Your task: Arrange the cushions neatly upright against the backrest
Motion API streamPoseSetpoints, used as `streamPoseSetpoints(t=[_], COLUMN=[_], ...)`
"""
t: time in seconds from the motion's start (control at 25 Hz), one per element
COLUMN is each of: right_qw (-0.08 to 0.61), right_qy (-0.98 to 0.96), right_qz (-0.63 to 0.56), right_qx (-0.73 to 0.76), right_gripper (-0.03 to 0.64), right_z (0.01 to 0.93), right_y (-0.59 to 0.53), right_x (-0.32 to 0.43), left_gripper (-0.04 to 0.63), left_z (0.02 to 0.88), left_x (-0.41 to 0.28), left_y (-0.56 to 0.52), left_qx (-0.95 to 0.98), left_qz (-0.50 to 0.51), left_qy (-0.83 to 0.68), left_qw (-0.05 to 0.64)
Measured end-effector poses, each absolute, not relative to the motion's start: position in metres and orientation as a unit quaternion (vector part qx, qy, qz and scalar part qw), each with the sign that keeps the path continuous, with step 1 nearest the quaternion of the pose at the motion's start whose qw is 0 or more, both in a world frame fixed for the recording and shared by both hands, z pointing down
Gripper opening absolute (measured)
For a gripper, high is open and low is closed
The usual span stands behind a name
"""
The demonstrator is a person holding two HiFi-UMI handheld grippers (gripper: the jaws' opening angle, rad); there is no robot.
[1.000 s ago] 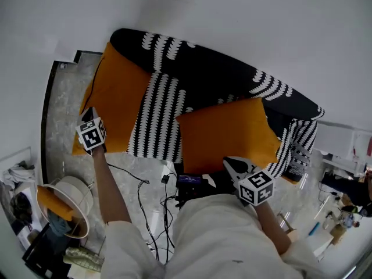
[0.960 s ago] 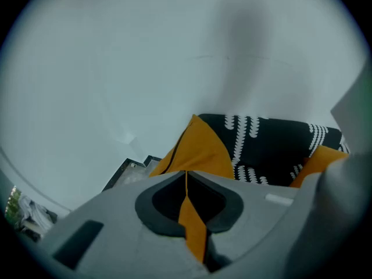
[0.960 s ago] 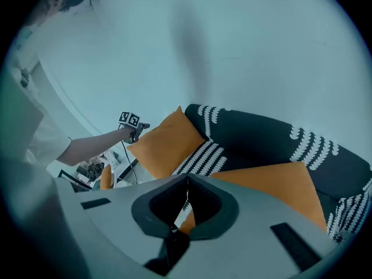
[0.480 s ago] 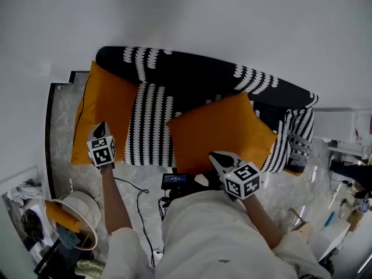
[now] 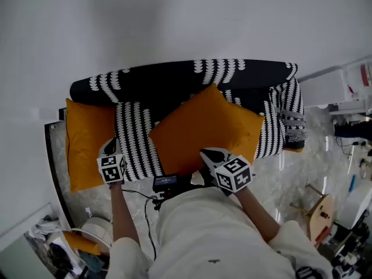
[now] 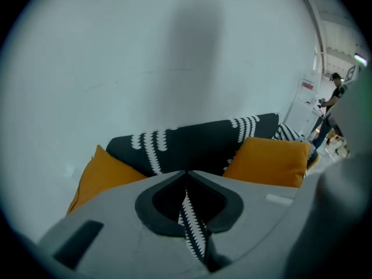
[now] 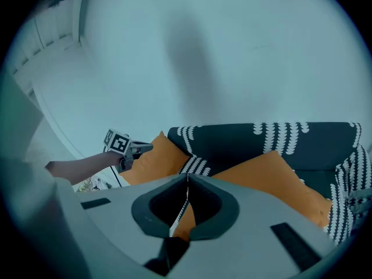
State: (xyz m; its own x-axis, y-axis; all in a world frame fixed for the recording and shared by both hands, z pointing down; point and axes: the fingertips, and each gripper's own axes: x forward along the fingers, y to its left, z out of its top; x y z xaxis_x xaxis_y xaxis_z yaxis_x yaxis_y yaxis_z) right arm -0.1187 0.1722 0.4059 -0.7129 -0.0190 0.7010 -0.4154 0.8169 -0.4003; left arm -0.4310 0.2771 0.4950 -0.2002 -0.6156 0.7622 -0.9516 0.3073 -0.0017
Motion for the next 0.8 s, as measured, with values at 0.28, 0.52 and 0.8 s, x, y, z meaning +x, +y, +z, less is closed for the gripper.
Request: streamPoseSetpoints(t=[0.28,0.52,0.8], right_qw=[0.334,0.333,0.352], right_qy=[-0.874,-0.866,-0.853], right_qz=[0.301,0.3,0.308], right_qx=[0.183,0.223,0.231], right_gripper=[0.009,0.009,0.009], right_z=[0.408,0.423,0.457], right_y=[0.132,0.09,0.05], right_x=[-0.029,0.052,0.12], left_gripper=[0.02,0.02,0.02], left_z=[0.463,0.468,0.479], left_x=[-0.342,-0.27,-0.222], left_y=[0.207,0.19,0.203], left_qx=[0.587,0.598,0.573], left_qz=[0.25,0.272,0.297], left_qy=[-0.703,-0.68,-0.681], left_qw=[0.313,0.324,0.346])
